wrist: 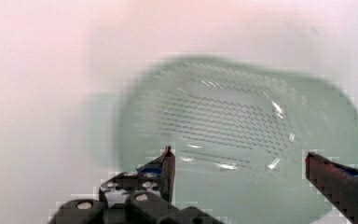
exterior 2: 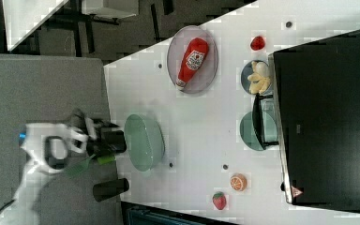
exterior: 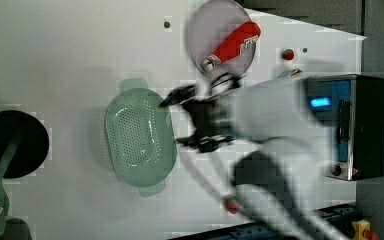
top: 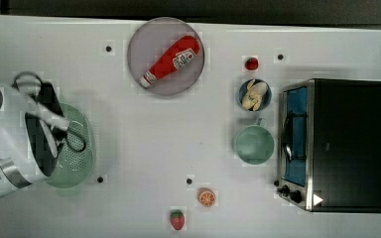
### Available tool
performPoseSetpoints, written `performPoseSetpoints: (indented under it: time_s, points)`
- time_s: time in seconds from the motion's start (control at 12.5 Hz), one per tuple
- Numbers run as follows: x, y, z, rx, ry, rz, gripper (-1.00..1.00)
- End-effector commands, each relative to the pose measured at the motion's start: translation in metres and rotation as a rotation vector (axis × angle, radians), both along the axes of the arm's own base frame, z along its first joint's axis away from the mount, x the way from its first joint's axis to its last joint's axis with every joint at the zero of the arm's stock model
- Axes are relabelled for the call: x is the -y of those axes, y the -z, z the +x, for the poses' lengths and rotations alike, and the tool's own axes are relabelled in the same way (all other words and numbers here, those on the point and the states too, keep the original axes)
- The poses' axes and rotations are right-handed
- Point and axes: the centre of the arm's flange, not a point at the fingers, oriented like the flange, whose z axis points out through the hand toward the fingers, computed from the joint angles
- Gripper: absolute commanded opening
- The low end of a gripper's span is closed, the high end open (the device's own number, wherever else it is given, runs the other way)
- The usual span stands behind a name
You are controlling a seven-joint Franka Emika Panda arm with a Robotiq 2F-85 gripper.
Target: Drag strainer right to left.
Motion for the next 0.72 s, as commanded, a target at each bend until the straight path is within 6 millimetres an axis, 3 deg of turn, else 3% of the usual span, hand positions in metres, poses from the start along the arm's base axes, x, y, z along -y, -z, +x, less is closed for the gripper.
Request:
performPoseSetpoints:
  time_s: [0.08, 0.24, 0.4, 0.56, 0.72]
  points:
    - [0.149, -0.119, 0.052, 0.157, -0.082, 0.027, 1.00]
    - [0.234, -0.164, 0.047, 0.169, -0.203, -0.031, 1.00]
    - [0.313, -0.193, 0.033, 0.148, -0.324, -0.105, 1.00]
    - [0.369, -0.210, 0.018, 0.132, -0.383, -0.146, 1.00]
    - [0.399, -0.222, 0.010, 0.153, -0.338, -0.131, 1.00]
